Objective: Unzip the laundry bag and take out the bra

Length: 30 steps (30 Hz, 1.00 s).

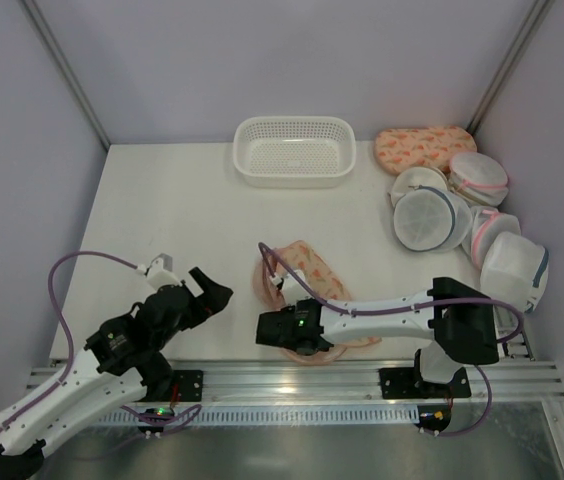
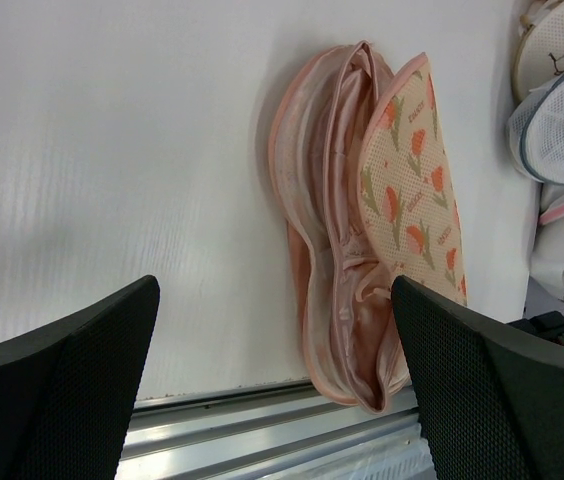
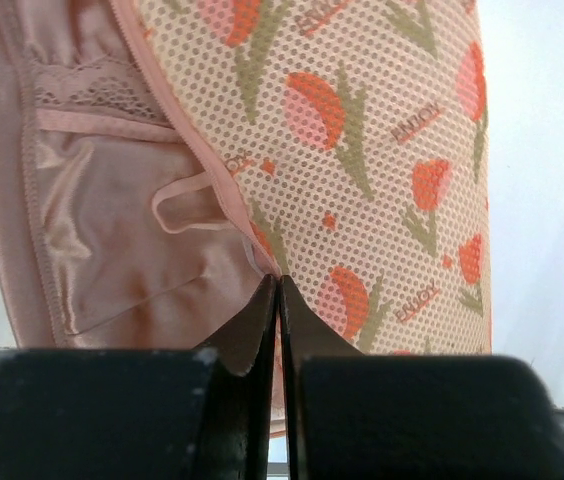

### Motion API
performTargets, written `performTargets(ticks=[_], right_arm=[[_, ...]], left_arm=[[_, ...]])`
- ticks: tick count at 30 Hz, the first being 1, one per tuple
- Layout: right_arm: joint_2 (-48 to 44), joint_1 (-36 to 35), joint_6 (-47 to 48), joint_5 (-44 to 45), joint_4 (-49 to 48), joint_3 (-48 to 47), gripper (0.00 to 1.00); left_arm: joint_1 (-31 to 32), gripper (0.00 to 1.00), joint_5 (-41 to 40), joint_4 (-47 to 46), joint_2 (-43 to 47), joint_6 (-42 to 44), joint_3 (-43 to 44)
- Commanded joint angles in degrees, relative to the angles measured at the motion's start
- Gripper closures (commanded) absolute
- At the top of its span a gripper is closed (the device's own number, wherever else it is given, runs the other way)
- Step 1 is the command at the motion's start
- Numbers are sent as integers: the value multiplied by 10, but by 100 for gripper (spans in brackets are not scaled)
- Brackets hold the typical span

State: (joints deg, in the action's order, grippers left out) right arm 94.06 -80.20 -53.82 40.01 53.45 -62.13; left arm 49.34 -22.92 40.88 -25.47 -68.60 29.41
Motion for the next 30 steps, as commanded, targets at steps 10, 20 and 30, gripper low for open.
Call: performTargets(ticks=[10, 20, 30], right_arm=[[-160, 83, -159, 140, 187, 11, 96], [-273, 280, -147, 209, 202, 65, 15], [-432, 233, -36, 198, 60, 95, 6]], left_arm=[[-2, 0, 24, -42, -11, 4, 2], [-1, 1, 114, -143, -54, 27, -12], [-2, 0, 226, -432, -221, -31, -60]])
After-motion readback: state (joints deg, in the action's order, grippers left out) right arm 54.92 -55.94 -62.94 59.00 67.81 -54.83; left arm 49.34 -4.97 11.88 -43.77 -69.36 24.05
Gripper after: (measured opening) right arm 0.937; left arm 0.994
